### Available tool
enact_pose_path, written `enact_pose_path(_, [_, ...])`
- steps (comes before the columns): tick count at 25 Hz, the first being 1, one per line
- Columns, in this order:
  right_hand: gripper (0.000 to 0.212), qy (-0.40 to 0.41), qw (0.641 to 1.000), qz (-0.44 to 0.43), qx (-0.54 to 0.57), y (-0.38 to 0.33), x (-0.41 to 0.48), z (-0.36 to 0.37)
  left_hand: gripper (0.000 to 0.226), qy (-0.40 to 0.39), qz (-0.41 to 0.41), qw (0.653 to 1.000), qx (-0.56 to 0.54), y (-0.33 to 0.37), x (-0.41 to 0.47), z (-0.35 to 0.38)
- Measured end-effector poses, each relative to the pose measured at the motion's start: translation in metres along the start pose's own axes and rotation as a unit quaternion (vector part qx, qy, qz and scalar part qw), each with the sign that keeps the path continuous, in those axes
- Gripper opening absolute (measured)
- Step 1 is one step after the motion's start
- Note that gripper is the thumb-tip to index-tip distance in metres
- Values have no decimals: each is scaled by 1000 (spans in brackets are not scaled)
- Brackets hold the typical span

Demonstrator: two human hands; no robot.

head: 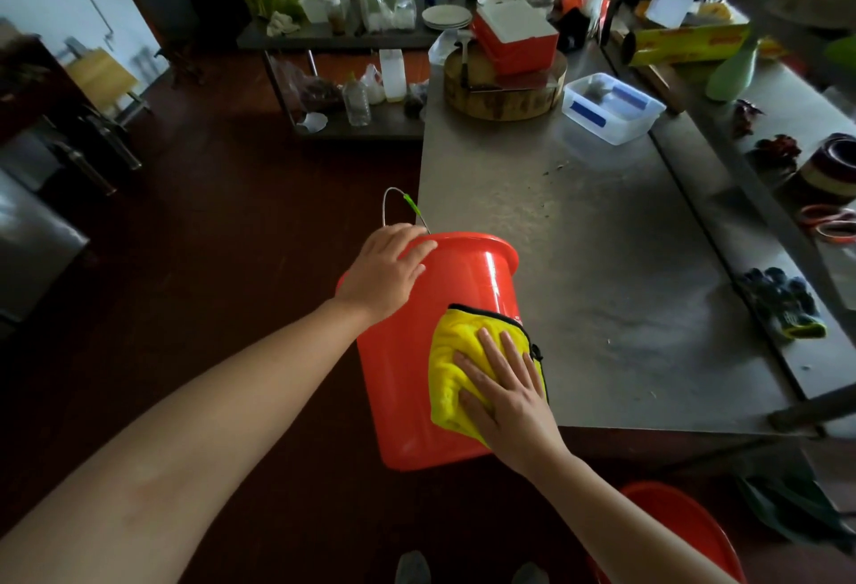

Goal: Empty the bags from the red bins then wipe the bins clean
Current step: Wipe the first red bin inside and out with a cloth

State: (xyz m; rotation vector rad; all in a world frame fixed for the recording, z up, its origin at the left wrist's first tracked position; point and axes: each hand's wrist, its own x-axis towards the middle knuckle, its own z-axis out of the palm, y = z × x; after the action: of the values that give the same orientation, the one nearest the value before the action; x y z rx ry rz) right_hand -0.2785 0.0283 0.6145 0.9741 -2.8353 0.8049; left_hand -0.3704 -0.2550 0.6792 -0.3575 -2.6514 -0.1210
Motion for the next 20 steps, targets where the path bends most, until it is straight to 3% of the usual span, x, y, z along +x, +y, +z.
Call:
enact_pose_path(4, [50, 11, 999, 12, 29, 8, -7, -4, 39, -64, -10, 998, -9, 15, 21, 11])
enact_pose_path(6, [49, 15, 999, 21, 36, 12, -12, -5, 37, -59, -19, 998, -8, 21, 30, 13])
enact_pose_path(11, [48, 39, 992, 71, 92, 23, -32, -3, 30, -52, 49, 997, -17, 33, 48, 16])
enact_pose_path(16, [48, 74, 979, 112, 153, 47, -57, -8, 51, -66, 85, 993, 50, 83, 74, 30])
enact_pose_path(20, [48, 90, 968, 141, 186, 67, -74, -24, 47, -143, 34, 988, 41, 128, 103, 33])
